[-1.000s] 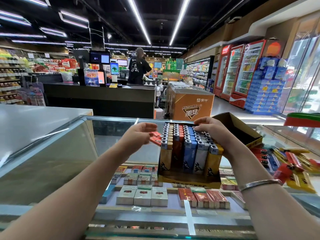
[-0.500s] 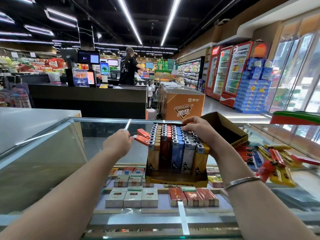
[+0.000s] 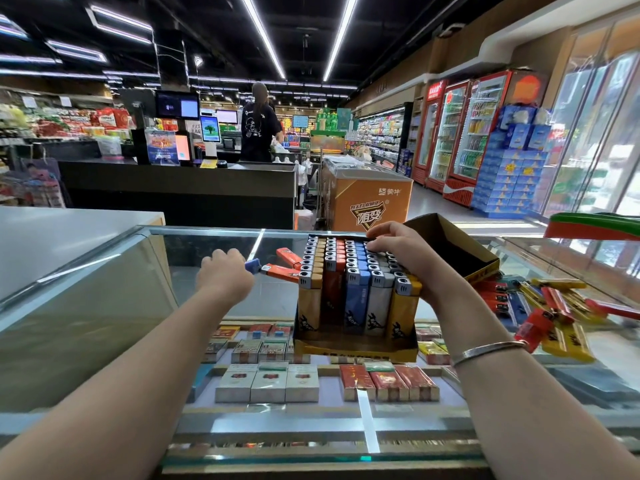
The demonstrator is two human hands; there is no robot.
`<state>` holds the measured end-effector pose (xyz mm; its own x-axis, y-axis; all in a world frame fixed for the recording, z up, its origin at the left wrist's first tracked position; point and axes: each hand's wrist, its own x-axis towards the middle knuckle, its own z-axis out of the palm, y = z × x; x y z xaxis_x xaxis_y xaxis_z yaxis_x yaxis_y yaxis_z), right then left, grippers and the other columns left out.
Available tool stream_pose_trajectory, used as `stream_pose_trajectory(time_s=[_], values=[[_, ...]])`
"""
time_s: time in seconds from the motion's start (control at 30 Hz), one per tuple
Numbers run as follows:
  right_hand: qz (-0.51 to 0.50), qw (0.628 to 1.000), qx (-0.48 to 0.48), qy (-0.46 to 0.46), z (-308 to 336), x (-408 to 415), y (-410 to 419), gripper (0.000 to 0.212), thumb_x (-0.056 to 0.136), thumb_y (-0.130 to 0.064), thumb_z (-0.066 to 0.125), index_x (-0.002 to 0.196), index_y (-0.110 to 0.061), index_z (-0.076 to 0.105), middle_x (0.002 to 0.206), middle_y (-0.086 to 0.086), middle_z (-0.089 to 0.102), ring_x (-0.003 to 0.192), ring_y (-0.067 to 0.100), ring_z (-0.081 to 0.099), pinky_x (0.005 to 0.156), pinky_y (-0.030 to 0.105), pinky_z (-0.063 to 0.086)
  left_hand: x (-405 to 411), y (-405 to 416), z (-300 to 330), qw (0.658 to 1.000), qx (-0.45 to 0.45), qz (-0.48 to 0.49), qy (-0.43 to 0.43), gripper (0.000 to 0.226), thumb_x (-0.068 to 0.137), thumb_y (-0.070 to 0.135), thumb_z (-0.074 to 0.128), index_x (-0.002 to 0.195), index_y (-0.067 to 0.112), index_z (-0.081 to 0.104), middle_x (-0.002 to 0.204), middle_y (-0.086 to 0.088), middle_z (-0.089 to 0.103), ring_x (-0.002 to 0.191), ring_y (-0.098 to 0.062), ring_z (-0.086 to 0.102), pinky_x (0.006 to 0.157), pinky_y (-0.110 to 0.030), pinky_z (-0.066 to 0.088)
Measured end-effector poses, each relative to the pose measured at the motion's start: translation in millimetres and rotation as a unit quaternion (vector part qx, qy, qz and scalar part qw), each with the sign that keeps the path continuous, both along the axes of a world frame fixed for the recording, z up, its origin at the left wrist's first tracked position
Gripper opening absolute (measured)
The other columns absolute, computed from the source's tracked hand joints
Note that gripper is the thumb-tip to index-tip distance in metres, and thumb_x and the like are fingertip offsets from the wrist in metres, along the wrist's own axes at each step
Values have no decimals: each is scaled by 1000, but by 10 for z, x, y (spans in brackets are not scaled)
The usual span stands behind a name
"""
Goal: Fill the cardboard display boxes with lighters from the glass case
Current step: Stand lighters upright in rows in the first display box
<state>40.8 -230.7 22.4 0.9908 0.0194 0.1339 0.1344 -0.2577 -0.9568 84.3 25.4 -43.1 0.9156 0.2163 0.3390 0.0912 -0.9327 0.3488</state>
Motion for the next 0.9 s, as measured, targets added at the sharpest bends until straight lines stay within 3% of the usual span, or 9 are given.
stream_pose_trajectory(time_s=[0.13,0.27,0.37,0.43,0.53,0.7,0.83,0.9], values=[[9,1000,11,6,-6,5,-1,17,85,-7,59,102,-13,56,101,10,61,90,23,62,74,33,53,-39,-5,26,999,-10,39,19,31,91,21,45,120,7,47,116,-16,50,100,-30,49,81,-40,47],[11,1000,17,6,-9,8,-4,15,85,-7,59,99,-14,56,100,11,61,90,24,62,73,33,53,-82,-7,58,997,-35,71,26,33,92,23,45,120,7,40,111,-16,54,98,-29,50,69,-37,41],[9,1000,14,2,-11,11,-6,15,85,-7,59,98,-14,56,101,11,60,93,26,62,78,37,53,-101,40,62,994,-69,74,-26,32,90,18,49,118,6,41,108,-16,54,88,-26,50,66,-36,39],[8,1000,11,0,-12,12,-7,15,85,-7,59,97,-14,56,101,11,60,94,26,62,81,38,52,-91,60,62,990,-107,21,-93,24,89,12,50,113,8,46,98,-12,57,79,-22,52,63,-34,39],[10,1000,11,-1,-13,12,-7,15,85,-7,59,98,-14,56,101,11,60,95,26,62,82,39,52,-85,-29,81,979,-53,-123,-150,21,89,9,53,110,12,53,84,-2,57,71,-15,54,62,-29,46],[9,1000,12,0,-20,15,-2,16,85,-7,59,98,-14,56,102,12,60,96,27,61,83,40,52,-55,-224,31,963,31,-267,14,22,93,24,49,114,21,56,101,1,65,90,-14,60,78,-31,51],[10,1000,18,4,-12,9,-4,16,85,-8,59,100,-14,56,97,8,61,83,19,63,60,26,50,-9,-201,35,956,90,-279,11,21,95,21,48,113,19,58,109,0,58,97,-15,51,81,-27,44],[10,1000,20,4,-11,9,-6,16,85,-8,59,99,-15,56,97,8,62,82,18,63,58,24,49,7,-203,37,957,98,-273,13,17,94,23,49,109,18,57,107,-1,50,93,-14,47,78,-25,40]])
